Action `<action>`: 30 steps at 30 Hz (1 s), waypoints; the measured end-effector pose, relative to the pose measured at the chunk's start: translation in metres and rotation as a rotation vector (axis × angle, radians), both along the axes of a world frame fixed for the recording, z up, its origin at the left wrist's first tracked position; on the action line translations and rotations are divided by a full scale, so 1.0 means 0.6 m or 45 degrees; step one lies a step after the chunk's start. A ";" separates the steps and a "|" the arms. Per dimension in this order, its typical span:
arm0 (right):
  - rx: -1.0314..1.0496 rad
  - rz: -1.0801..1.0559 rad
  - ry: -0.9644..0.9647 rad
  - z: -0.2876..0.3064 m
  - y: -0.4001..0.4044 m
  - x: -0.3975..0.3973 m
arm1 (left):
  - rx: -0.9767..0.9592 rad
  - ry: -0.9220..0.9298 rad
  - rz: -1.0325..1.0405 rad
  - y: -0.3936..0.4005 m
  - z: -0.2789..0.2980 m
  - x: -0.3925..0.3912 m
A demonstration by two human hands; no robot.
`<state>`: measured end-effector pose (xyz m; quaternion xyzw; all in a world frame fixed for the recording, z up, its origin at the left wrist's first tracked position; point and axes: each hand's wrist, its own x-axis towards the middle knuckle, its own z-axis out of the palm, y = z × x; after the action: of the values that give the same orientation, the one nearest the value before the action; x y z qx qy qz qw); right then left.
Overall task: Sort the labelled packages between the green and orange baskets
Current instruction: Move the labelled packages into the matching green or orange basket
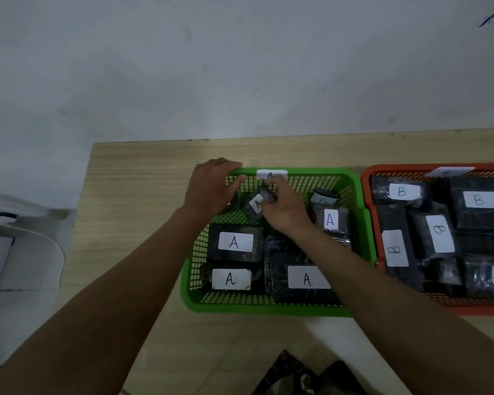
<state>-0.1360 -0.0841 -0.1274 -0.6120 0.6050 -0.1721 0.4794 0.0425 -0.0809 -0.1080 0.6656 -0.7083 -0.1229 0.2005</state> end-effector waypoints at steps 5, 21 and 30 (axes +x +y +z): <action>-0.090 -0.003 0.192 -0.009 0.016 0.001 | 0.030 0.079 0.055 -0.007 -0.006 0.003; -0.400 0.346 0.955 0.054 -0.017 -0.022 | 0.020 0.064 0.036 -0.006 -0.019 0.005; -0.019 0.768 1.170 0.061 -0.042 -0.053 | 0.000 0.025 0.026 -0.002 -0.023 0.006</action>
<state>-0.1678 -0.1092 -0.0911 -0.7738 0.5486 0.2537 0.1894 0.0459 -0.0822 -0.1220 0.6716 -0.6995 -0.1272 0.2086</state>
